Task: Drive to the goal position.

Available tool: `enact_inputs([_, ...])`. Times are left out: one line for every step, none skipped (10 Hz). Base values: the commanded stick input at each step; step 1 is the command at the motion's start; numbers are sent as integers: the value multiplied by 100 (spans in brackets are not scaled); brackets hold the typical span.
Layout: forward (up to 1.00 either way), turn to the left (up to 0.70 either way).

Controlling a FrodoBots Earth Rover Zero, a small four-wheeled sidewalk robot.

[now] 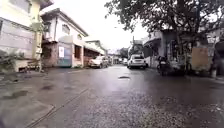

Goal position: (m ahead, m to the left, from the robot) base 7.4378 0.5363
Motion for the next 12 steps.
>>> enact_inputs([100, 0])
enact_inputs([100, 0])
enact_inputs([100, 0])
enact_inputs([100, 0])
enact_inputs([100, 0])
enact_inputs([100, 0])
enact_inputs([100, 0])
enact_inputs([100, 0])
enact_inputs([100, 0])
enact_inputs([100, 0])
enact_inputs([100, 0])
enact_inputs([100, 0])
